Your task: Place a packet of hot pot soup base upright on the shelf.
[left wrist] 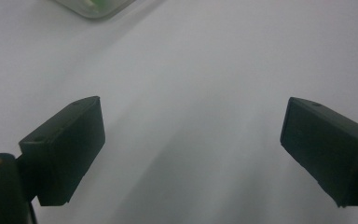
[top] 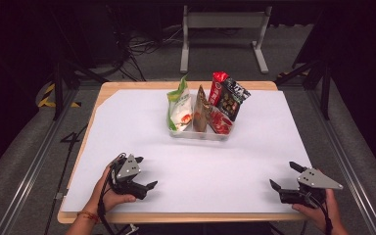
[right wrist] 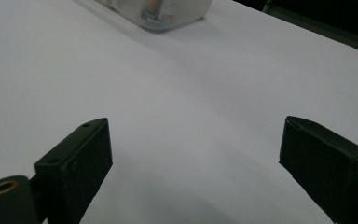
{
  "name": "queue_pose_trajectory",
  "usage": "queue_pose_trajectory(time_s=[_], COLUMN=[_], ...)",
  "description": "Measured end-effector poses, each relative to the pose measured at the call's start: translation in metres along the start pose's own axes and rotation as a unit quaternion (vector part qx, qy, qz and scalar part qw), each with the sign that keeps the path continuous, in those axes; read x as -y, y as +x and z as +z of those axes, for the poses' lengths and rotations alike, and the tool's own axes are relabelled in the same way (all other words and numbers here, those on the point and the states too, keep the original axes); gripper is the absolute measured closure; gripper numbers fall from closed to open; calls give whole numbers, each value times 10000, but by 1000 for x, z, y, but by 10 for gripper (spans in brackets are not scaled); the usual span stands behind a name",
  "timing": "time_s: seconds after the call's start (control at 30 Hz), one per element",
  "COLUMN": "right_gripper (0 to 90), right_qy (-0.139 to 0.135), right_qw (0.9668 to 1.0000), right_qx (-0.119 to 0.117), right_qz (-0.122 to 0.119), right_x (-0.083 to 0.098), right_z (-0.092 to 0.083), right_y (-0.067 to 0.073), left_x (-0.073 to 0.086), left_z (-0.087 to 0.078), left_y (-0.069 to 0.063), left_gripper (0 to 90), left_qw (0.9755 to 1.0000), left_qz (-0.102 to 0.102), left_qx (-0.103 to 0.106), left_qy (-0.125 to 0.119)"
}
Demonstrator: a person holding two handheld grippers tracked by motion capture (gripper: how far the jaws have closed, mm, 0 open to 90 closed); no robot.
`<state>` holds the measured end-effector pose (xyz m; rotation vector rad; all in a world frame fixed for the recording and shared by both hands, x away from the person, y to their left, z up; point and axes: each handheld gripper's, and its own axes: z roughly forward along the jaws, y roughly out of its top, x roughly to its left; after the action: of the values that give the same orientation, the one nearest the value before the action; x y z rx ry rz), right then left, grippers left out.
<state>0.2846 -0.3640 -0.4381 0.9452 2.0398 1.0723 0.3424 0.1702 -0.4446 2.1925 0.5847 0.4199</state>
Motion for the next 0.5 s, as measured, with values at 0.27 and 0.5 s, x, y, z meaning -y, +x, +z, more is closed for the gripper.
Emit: queue_pose_trajectory(time_s=[0.27,0.5], right_gripper=[98,96], right_qy=[-9,25], right_qw=[10000,9999], right_qx=[-75,-124], right_qz=[-28,-71], right_x=[-5,-6], right_z=[2,4], right_y=[3,6], left_x=[2,3], left_z=[-4,-4], left_y=[2,4], left_gripper=[72,72], left_qw=[9999,9999], left_qz=[-47,-48], left_qx=[-104,-132], left_qy=[-15,14])
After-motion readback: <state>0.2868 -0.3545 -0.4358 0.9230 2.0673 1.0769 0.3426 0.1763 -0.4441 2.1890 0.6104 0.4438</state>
